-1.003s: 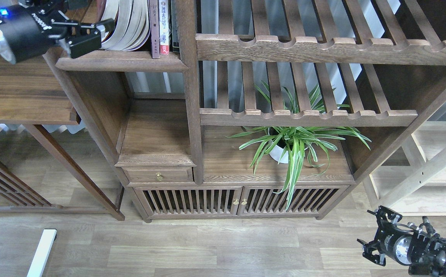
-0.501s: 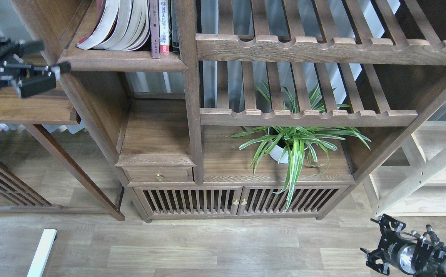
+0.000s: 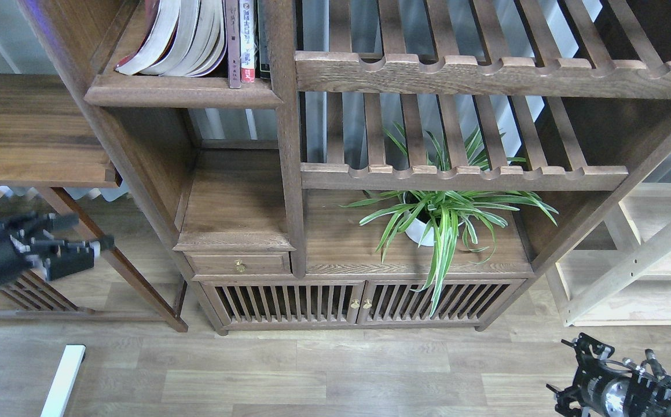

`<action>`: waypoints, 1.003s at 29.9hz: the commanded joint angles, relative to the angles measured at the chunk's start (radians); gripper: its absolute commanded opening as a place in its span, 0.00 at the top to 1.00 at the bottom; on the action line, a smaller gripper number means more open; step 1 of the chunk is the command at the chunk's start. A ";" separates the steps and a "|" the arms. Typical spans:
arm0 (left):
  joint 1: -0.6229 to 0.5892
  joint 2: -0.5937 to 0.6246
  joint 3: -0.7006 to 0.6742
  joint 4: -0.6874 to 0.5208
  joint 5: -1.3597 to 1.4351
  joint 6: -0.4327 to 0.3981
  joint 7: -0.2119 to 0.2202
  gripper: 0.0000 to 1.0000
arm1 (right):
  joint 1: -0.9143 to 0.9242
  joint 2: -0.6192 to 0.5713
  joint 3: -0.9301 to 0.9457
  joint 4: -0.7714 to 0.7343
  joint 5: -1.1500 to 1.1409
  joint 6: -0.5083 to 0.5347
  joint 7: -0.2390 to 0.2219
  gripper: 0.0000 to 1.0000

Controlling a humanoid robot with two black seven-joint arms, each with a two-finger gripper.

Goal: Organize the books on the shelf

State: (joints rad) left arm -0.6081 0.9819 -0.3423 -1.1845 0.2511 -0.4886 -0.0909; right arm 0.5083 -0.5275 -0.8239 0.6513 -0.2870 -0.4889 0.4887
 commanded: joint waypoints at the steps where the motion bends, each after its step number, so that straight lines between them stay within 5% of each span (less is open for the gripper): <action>1: 0.117 -0.058 -0.001 0.065 -0.001 0.000 -0.049 0.03 | -0.028 0.003 0.012 -0.027 0.000 0.000 0.000 0.04; 16: 0.461 -0.377 0.011 0.480 0.000 0.000 -0.226 0.02 | -0.200 0.110 0.169 -0.188 0.000 0.000 0.000 0.03; 30: 0.553 -0.755 0.094 0.941 -0.007 0.000 -0.328 0.01 | -0.415 0.245 0.289 -0.355 0.003 0.000 0.000 0.01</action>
State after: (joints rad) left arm -0.0679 0.2846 -0.2585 -0.2945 0.2440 -0.4888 -0.4125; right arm 0.1245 -0.3057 -0.5429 0.3123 -0.2869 -0.4886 0.4886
